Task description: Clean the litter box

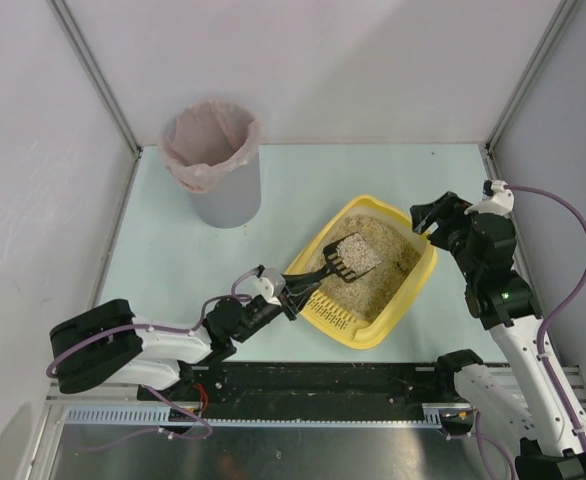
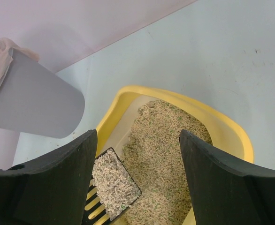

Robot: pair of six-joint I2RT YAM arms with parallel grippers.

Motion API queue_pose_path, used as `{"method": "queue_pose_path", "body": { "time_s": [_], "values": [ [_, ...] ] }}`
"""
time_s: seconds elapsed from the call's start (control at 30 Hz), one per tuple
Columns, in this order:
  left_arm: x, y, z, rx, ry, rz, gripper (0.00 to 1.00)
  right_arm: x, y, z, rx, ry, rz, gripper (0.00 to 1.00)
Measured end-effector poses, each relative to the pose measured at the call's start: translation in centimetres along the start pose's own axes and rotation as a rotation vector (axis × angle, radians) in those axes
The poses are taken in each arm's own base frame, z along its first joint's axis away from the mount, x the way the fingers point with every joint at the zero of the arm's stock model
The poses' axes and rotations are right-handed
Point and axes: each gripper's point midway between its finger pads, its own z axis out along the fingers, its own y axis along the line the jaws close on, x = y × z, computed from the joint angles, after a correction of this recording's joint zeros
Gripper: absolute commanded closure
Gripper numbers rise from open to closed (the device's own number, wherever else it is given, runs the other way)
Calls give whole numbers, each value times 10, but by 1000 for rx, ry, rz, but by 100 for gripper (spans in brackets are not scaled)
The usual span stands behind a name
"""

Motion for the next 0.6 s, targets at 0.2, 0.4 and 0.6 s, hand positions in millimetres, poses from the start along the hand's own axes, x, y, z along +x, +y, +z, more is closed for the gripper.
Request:
{"method": "queue_pose_path", "body": {
  "time_s": [0.2, 0.4, 0.6],
  "values": [
    [0, 0, 0, 5, 1, -17, 100, 0, -1, 0, 6, -2, -1, 24],
    [3, -3, -1, 23, 13, -22, 100, 1, -2, 1, 8, 1, -4, 24],
    [8, -11, -3, 47, 32, -3, 100, 4, -5, 3, 18, 2, -6, 24]
  ]
}}
